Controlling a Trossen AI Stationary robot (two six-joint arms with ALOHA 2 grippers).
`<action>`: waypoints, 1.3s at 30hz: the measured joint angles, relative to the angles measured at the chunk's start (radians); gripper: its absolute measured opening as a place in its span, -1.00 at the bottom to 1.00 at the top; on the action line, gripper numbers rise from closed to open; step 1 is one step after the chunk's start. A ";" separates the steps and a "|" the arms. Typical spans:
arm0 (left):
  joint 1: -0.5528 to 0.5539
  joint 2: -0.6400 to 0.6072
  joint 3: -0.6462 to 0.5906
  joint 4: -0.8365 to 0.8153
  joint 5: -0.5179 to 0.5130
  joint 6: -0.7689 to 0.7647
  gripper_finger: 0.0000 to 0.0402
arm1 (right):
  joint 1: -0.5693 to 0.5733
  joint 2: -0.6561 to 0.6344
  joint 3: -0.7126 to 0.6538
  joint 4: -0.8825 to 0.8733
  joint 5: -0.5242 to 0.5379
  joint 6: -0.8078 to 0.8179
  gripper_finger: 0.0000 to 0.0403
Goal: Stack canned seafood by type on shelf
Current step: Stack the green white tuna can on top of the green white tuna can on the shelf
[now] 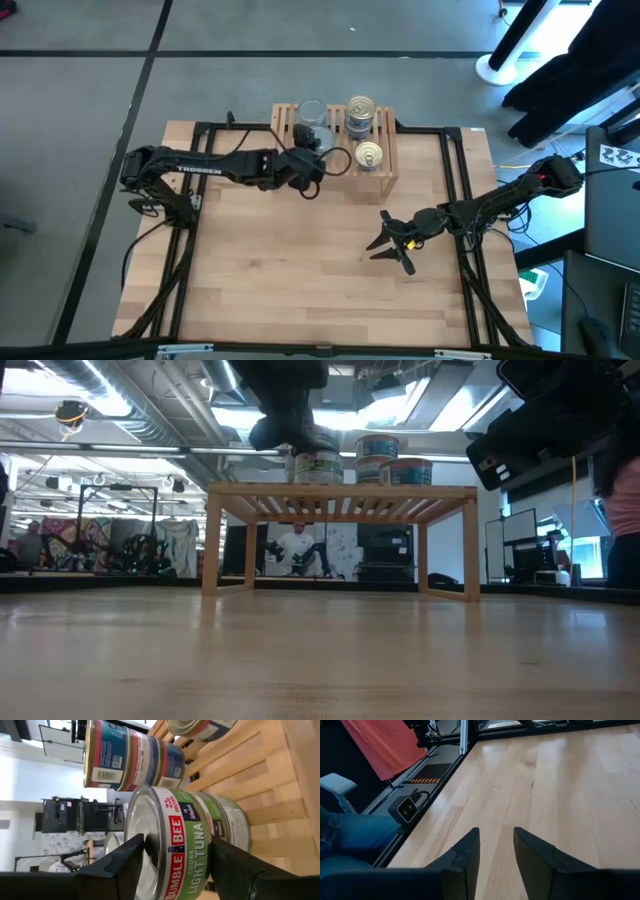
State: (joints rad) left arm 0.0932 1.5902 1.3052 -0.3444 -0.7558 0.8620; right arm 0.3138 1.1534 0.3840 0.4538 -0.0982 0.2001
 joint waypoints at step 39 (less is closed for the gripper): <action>0.084 -0.040 0.005 0.017 0.239 -0.195 0.02 | 0.000 0.000 0.000 0.000 0.000 -0.023 -0.41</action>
State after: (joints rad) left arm 0.1774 1.5501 1.3102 -0.3272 -0.5164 0.6666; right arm 0.3138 1.1538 0.3840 0.4541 -0.0982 0.1776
